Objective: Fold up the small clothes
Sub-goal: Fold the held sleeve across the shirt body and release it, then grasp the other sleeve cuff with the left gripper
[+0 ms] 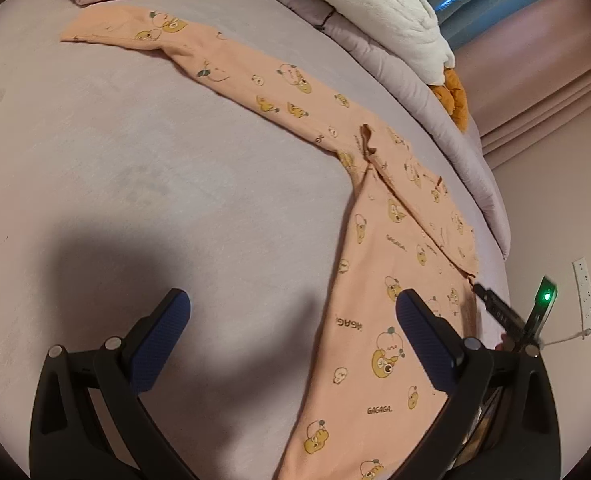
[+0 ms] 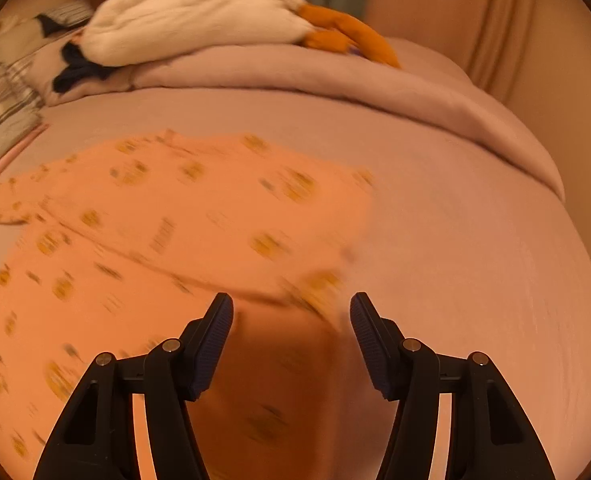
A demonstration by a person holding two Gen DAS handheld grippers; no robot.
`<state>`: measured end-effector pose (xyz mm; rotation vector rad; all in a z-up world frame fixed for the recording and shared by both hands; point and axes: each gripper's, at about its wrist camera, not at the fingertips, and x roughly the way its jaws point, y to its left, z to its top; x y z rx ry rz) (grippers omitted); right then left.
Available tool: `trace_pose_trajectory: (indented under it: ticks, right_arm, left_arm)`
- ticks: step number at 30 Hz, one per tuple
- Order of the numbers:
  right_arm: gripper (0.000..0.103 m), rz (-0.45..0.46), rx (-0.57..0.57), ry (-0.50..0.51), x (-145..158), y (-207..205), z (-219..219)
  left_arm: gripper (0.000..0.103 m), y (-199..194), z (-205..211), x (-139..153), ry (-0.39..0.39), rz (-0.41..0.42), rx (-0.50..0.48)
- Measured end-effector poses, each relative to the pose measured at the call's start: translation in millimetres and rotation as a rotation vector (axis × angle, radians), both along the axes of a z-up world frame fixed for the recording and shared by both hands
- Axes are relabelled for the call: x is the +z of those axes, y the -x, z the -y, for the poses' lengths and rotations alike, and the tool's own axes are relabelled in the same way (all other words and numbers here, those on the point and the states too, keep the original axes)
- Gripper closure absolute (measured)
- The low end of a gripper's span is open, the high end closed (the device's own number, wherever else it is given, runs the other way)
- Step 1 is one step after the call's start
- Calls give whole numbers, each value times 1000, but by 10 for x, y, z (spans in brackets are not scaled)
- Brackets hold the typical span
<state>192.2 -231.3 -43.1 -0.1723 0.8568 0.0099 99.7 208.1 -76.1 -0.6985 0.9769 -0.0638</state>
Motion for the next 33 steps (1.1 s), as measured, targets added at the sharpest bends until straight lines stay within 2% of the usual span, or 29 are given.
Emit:
trace_pose_trajectory:
  ticks: [5, 9, 11, 13, 15, 18, 20, 21, 24, 25, 27, 31, 33]
  right_arm:
    - [43, 7, -5, 56, -173, -158, -66]
    - [43, 49, -17, 113, -256, -403, -204]
    - [43, 66, -48, 143, -284, -468, -156]
    - [43, 80, -93, 138, -287, -325, 73]
    - [41, 75, -147, 55, -276, -288, 319]
    - [28, 55, -209, -120, -255, -287, 673]
    - [28, 47, -235, -201, -259, -300, 796]
    - [28, 46, -239, -211, -265, -262, 790]
    - [27, 42, -253, -210, -268, -255, 759]
    - [21, 24, -251, -213, -293, -271, 758]
    - [19, 5, -237, -212, -326, -223, 765]
    - [19, -15, -211, -137, -170, -109, 679]
    - [19, 6, -225, -64, -79, 79, 602]
  left_arm:
    - [0, -26, 98, 17, 10, -9, -9]
    - [0, -65, 195, 51, -16, -17, -30]
    - [0, -74, 202, 49, -15, -20, -29]
    - [0, -77, 199, 46, -16, -18, -29]
    - [0, -84, 199, 33, -20, -20, -29]
    - [0, -99, 180, -18, -13, -31, -28]
    - [0, -93, 145, -35, -2, -33, -21]
    - [0, -88, 121, -37, 3, -31, -18]
    - [0, -60, 25, -29, 9, -28, 2]
    - [0, -52, -40, -26, 10, -29, 14]
    - [0, -50, -156, -19, 11, -34, 37]
    - [0, -54, -569, 22, 55, -20, 125]
    - [0, -41, -876, 58, 77, 5, 217]
